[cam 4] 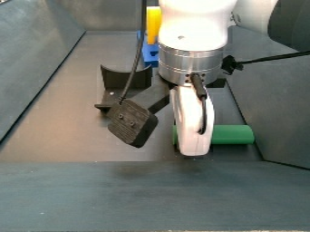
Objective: Pick up the oval object. Move up. Place the oval object on the fixture. Regrasp the oval object. Move to above the board. Insert the oval object.
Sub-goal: Pick up the oval object, then move up.
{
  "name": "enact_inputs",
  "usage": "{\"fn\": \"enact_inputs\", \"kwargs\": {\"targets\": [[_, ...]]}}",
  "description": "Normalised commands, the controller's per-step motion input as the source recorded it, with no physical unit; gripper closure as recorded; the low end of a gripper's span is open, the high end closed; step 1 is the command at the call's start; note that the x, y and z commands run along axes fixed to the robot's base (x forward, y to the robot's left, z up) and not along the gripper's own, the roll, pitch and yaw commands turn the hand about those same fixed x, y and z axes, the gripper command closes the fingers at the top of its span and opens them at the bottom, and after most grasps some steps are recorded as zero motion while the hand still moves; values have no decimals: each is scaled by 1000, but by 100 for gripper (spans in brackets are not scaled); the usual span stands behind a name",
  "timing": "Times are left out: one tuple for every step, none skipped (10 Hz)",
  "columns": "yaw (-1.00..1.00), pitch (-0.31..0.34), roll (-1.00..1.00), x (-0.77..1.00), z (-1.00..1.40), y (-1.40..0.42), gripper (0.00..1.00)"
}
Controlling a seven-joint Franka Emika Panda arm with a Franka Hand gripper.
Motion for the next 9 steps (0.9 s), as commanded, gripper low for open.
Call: {"fn": "enact_inputs", "kwargs": {"targets": [[0, 0, 0, 0, 0, 0, 100], [0, 0, 0, 0, 0, 0, 100], [0, 0, 0, 0, 0, 0, 100], [0, 0, 0, 0, 0, 0, 100], [0, 0, 0, 0, 0, 0, 100], [0, 0, 0, 0, 0, 0, 100], [0, 0, 0, 0, 0, 0, 100], [0, 0, 0, 0, 833, 0, 100], [29, 3, 4, 36, 860, 84, 100]]}}
